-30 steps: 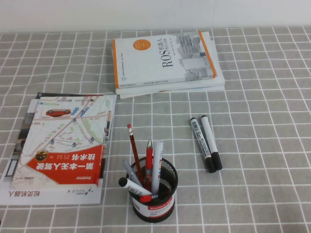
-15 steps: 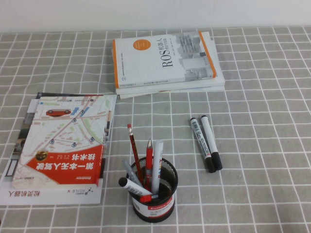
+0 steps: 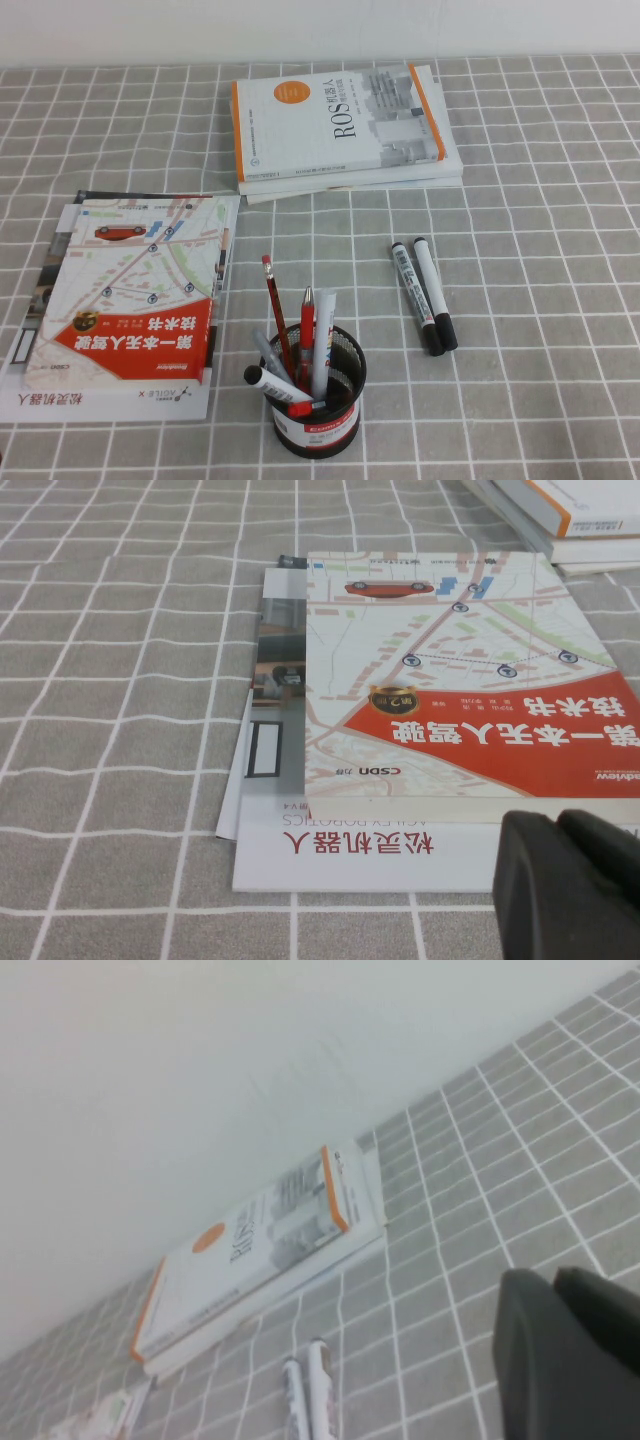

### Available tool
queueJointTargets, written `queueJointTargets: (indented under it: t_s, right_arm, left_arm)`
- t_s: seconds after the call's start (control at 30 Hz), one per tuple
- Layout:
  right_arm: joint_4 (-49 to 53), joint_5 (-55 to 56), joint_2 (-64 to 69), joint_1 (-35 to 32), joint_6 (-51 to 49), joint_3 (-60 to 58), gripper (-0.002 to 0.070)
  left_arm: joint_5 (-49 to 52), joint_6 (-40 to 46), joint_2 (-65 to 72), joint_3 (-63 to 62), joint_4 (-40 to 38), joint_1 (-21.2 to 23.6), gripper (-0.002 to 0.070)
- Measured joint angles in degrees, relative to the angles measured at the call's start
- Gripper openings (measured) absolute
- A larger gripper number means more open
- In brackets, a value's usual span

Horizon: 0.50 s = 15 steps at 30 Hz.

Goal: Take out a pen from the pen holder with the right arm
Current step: 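Take a marker out of the pen holder and lay it on the table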

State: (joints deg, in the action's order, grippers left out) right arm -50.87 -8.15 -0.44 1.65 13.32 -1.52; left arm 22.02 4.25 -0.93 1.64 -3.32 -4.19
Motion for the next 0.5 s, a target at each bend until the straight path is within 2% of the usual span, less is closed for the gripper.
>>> queueJointTargets:
  t_s: [0.3, 0.5]
  right_arm:
    - [-3.58, 0.52, 0.0, 0.0, 0.0, 1.08, -0.0013]
    - [-0.83, -8.88, 10.28, 0.0, 0.0, 12.97, -0.0013]
  left_arm:
    - [0.0, 0.0, 0.0, 0.0, 0.0, 0.0, -0.0004]
    - [0.0, 0.0, 0.0, 0.0, 0.0, 0.0, -0.0004]
